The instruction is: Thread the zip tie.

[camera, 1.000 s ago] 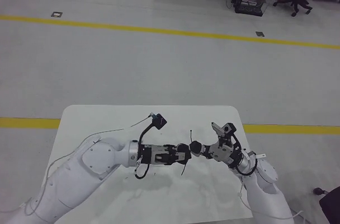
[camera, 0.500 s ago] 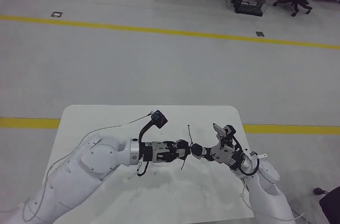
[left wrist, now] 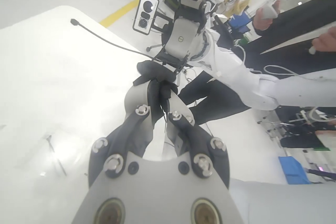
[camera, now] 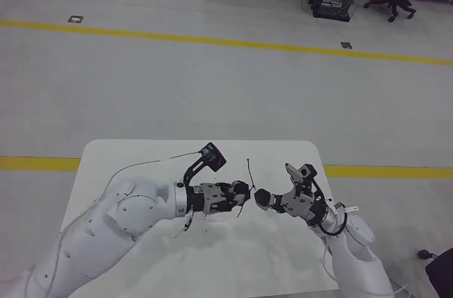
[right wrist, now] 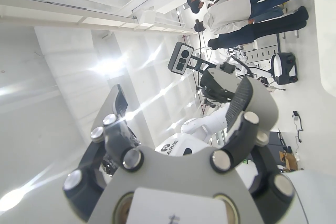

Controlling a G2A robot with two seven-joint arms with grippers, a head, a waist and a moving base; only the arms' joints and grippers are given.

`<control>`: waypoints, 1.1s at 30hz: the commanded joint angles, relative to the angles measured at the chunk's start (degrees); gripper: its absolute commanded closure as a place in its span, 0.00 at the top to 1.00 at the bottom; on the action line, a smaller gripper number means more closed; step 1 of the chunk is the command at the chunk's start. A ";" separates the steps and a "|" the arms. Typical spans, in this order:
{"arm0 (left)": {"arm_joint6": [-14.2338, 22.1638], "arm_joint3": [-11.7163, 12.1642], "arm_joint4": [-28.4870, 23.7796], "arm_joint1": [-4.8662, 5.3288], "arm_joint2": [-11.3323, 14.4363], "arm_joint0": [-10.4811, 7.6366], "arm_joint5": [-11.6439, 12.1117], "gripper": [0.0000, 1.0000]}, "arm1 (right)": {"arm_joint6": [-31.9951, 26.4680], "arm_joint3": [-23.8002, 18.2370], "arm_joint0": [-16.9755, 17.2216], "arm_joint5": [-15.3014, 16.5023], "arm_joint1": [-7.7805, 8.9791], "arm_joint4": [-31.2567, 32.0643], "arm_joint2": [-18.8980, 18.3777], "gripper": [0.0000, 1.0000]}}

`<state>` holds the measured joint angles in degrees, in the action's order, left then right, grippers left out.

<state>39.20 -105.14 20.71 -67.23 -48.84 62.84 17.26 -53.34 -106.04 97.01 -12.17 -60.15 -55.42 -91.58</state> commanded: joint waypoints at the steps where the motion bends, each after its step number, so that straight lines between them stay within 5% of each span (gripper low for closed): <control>1: -0.43 -0.94 4.08 0.23 -0.19 0.08 -0.26 0.00 | -0.33 -0.30 0.35 0.14 0.01 -0.10 -0.11 1.00; 11: -5.89 -4.49 15.07 1.11 -1.68 2.63 -1.30 0.00 | 2.00 -2.32 1.76 0.77 -0.23 -1.05 0.49 1.00; 22: -7.03 -4.50 16.51 1.12 -1.32 3.14 -1.44 0.00 | 3.44 -2.93 1.45 1.17 -0.35 -1.12 1.05 1.00; 27: -8.61 -5.93 26.74 1.51 -1.14 3.60 -2.56 0.00 | 5.53 -3.66 0.56 1.49 -0.49 -0.82 1.42 1.00; 33: -12.12 -6.98 32.81 1.76 -1.00 5.25 -3.41 0.00 | 7.78 -4.35 0.25 0.57 -0.62 -0.57 2.20 1.00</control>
<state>27.74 -112.08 52.96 -65.49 -49.85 67.77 14.02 -45.92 -110.30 97.23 -11.46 -60.75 -56.04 -89.59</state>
